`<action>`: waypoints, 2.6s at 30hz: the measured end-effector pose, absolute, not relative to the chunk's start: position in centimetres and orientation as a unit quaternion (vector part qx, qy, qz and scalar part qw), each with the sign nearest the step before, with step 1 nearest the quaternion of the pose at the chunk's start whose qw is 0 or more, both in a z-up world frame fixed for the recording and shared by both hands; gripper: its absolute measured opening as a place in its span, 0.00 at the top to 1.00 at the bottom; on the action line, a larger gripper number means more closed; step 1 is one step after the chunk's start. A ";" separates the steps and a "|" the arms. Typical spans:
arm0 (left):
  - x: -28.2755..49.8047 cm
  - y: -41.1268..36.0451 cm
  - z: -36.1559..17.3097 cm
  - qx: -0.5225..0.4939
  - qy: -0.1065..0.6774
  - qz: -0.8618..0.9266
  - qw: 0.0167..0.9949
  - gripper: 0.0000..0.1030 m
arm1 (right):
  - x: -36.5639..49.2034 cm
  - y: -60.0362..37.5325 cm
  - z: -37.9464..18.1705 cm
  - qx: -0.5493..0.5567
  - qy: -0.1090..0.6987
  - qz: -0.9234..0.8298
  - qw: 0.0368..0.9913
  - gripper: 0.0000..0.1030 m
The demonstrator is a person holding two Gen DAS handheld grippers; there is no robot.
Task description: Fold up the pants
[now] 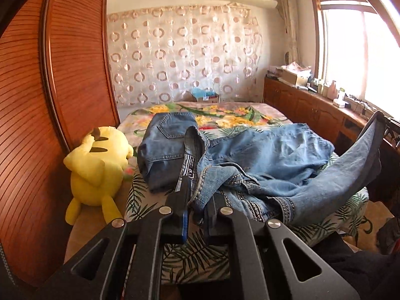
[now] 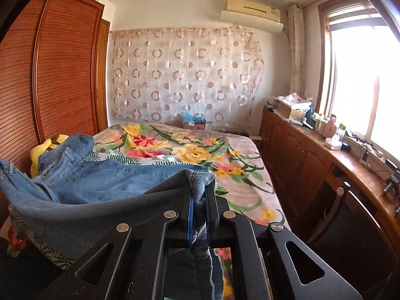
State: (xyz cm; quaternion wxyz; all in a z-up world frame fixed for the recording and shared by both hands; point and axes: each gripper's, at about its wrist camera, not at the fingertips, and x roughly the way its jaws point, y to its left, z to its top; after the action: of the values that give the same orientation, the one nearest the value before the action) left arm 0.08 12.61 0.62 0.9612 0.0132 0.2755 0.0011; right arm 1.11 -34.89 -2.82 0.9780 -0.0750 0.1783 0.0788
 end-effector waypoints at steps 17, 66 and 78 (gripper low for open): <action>15.1 11.4 2.6 0.049 0.258 0.008 0.965 0.91 | 10.8 -31.8 -2.1 -0.085 0.171 0.030 0.981 0.93; 21.6 11.3 -0.9 0.022 0.338 0.004 0.941 0.46 | 20.4 -25.8 -2.4 -0.076 0.264 0.015 0.961 0.48; 17.5 10.6 -2.5 0.022 0.330 -0.031 0.943 0.19 | 15.7 -21.3 -5.1 -0.075 0.294 0.164 0.939 0.48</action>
State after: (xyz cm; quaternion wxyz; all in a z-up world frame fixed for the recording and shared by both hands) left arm 17.54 10.62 -2.51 0.9430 0.0223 0.3305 -0.0313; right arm 15.65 -21.26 -5.13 0.9389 -0.0746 0.2936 0.1636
